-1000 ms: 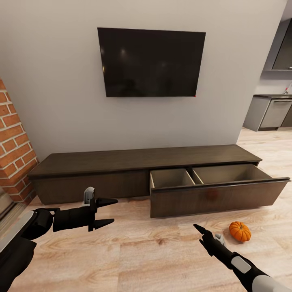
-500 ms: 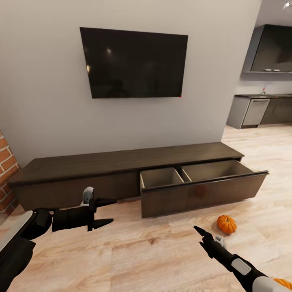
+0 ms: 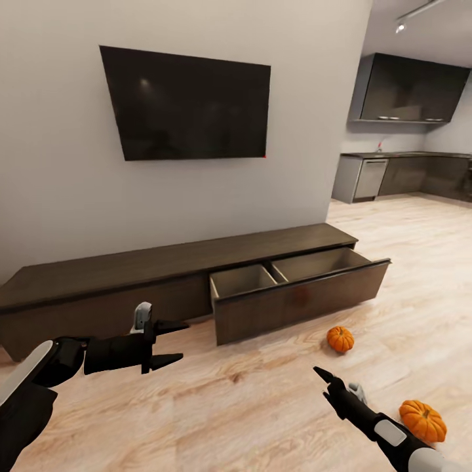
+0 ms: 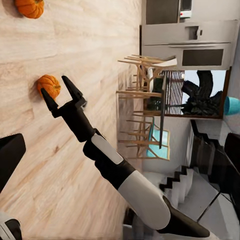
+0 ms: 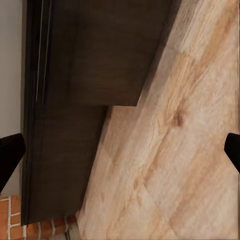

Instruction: Place each of the two pumpkins and all three candles from the living room inside a cabinet in the living room (use any cabinet), then make sure every cabinet is closed, and position the cauldron so it is next to a table in the living room.

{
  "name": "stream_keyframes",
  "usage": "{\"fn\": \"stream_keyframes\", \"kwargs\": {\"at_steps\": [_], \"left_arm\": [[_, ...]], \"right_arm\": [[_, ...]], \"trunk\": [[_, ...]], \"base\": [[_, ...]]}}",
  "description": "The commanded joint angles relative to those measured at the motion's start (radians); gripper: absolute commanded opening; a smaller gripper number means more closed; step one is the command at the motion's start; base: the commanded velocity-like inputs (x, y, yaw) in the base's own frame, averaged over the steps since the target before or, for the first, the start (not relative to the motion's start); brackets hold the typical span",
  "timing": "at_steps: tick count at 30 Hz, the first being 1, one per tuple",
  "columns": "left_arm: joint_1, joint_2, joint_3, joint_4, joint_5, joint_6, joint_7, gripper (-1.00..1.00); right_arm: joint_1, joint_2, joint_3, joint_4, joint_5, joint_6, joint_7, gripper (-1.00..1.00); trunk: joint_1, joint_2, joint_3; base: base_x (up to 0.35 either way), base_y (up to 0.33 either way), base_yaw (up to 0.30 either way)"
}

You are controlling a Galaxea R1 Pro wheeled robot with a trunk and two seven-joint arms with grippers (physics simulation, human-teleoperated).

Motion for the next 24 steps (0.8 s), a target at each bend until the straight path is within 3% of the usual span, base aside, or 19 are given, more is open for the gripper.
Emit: {"fn": "stream_keyframes", "kwargs": {"at_steps": [1,24], "left_arm": [[0.000,0.001,0.000,0.000,0.010,-0.001,0.009,1.00],[0.000,-0.003,-0.005,0.000,0.010,-0.001,0.009,1.00]], "right_arm": [[-0.001,0.000,-0.008,0.001,0.000,0.005,0.004,1.00],[-0.001,0.003,-0.010,0.012,-0.010,-0.001,0.014,1.00]], "trunk": [[0.000,0.000,0.000],[0.000,0.000,0.009]], "base": [[-0.040,0.142,-0.269],[-0.003,0.012,-0.271]]}}
